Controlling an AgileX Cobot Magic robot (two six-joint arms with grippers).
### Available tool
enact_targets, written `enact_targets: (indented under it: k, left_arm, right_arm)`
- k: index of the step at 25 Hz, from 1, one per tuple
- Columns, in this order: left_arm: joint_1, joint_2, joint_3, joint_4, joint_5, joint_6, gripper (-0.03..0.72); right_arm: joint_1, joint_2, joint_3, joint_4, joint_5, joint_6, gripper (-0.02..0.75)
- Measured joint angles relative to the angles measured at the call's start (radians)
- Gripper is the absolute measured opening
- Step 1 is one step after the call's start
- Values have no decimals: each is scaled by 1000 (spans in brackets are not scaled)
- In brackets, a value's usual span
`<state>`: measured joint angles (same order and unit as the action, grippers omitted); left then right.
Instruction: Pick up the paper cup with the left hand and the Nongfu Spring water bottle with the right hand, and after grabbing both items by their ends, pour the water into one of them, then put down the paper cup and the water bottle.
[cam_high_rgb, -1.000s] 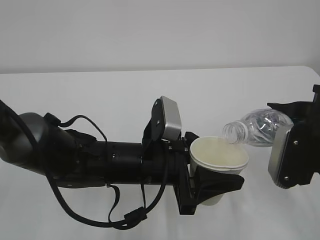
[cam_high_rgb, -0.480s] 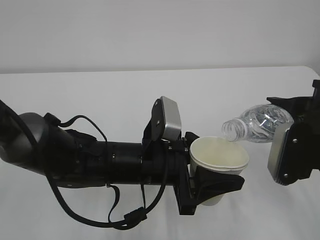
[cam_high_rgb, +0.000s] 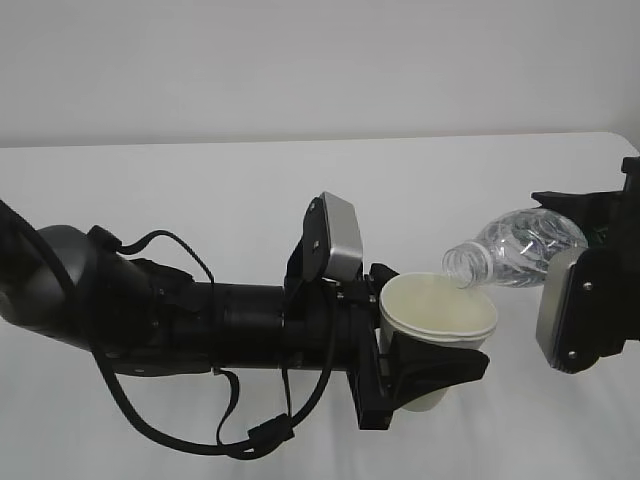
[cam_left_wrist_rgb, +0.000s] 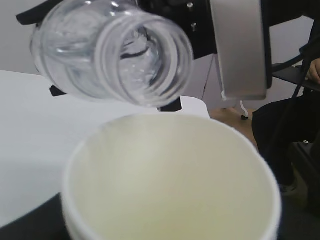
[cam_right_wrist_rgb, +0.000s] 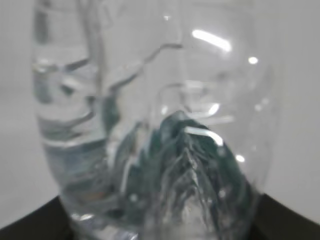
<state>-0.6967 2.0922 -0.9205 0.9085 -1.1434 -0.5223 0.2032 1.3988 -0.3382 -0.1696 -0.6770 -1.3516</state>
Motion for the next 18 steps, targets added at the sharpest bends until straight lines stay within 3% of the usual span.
enact_targets:
  k: [18]
  left_arm:
    - [0,0,0,0,0,-2,470]
  right_arm:
    - [0,0,-18,0,-19,-44,421]
